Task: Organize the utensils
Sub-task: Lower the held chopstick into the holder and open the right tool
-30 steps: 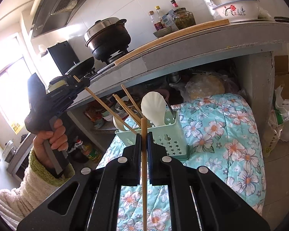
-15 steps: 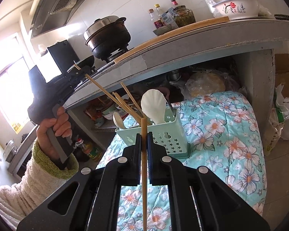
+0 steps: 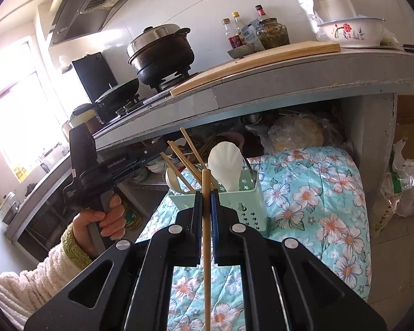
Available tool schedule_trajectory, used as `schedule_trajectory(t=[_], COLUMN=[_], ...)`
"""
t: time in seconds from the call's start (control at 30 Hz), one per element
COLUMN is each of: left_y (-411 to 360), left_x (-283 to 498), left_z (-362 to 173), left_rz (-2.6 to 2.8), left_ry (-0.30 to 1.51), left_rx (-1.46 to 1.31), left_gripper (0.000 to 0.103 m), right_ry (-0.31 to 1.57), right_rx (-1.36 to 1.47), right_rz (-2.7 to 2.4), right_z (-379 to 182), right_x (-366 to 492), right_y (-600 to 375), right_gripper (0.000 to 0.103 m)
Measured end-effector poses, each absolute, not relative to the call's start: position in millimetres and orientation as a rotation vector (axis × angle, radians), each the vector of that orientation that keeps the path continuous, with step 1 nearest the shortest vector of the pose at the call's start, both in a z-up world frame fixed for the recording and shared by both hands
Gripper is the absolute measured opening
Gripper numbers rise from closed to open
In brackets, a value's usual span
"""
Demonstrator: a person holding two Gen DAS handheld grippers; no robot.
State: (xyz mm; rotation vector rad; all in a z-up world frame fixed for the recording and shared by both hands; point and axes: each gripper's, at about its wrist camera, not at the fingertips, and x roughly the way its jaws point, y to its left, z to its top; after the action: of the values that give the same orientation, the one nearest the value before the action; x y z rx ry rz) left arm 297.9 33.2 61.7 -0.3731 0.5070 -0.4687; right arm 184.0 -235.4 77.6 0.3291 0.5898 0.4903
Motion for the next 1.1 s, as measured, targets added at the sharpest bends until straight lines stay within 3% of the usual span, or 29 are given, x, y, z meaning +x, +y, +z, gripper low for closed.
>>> schedule_trajectory(t=[0.27, 0.6, 0.83, 1.1], left_y=[47.3, 75.5, 80.8, 76.5], left_x=[246.2, 174.6, 154.0, 150.9], left_z=[66.7, 17.4, -18.2, -26.8], left_rz=[-0.447, -0.265, -0.193, -0.155], left_ry=[0.462, 0.558, 0.662, 0.695], left_rx=[-0.301, -0.162, -0.139, -0.128], left_gripper=[0.057, 0.078, 0.083, 0.085], right_ry=[0.481, 0.264, 0.249, 0.331], right_rx=[0.252, 0.145, 0.081, -0.058], right_rz=[0.497, 0.499, 0.482, 0.424], right_z=[127.3, 208.9, 204.5, 143.7], right_x=[218.5, 272.2, 317.1, 349.5], right_y=[-211.3, -164.2, -124.2, -99.4], right_gripper=[0.006, 0.006, 0.006, 0.006])
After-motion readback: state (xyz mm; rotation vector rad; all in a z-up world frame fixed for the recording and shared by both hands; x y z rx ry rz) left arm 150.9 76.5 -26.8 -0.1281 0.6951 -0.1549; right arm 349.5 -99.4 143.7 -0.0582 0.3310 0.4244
